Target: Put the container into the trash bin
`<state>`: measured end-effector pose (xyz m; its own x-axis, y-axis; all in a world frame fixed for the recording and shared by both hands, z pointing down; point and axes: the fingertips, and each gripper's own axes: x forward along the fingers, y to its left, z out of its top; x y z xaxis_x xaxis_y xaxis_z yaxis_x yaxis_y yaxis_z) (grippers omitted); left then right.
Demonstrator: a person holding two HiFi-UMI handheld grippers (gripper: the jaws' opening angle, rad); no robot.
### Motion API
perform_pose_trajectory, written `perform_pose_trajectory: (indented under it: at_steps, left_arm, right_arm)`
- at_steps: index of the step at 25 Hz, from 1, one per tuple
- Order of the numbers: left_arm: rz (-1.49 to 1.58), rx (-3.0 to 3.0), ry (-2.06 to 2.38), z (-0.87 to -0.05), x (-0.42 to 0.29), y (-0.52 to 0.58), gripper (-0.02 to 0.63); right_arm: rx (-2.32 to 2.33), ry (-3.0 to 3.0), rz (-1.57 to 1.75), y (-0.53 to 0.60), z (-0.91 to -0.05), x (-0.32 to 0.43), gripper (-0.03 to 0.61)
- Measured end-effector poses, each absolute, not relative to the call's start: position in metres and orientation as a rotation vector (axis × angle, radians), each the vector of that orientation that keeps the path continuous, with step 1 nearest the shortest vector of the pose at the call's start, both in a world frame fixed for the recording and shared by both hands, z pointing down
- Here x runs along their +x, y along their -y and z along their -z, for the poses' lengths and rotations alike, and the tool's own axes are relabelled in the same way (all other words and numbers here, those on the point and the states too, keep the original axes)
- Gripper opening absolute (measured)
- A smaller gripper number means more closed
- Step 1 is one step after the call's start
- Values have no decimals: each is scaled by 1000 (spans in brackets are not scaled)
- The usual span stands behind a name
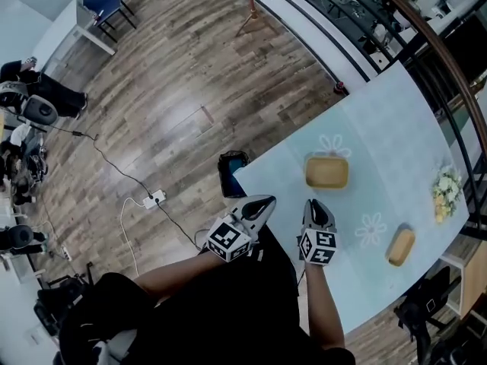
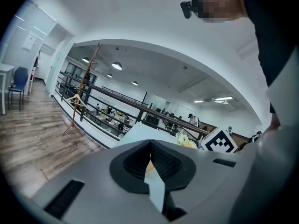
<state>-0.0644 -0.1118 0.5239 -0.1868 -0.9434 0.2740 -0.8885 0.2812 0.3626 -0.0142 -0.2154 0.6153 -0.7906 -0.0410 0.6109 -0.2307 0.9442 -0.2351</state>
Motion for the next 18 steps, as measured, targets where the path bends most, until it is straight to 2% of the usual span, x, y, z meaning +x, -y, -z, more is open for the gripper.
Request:
perform_pose_trajectory:
  at_steps: [6, 8, 18]
  left_arm:
    - [147, 1612, 2098, -536, -70, 126, 14]
    - [142, 1604, 2095, -540, -72, 128, 14]
    - [128, 1518, 2091, -556, -78, 123, 14]
  right_arm:
    - [98, 2383, -302, 228, -657, -47, 46]
    - [85, 2360, -286, 232, -671, -56, 97]
    - [64, 2268, -195, 235, -721, -93, 100]
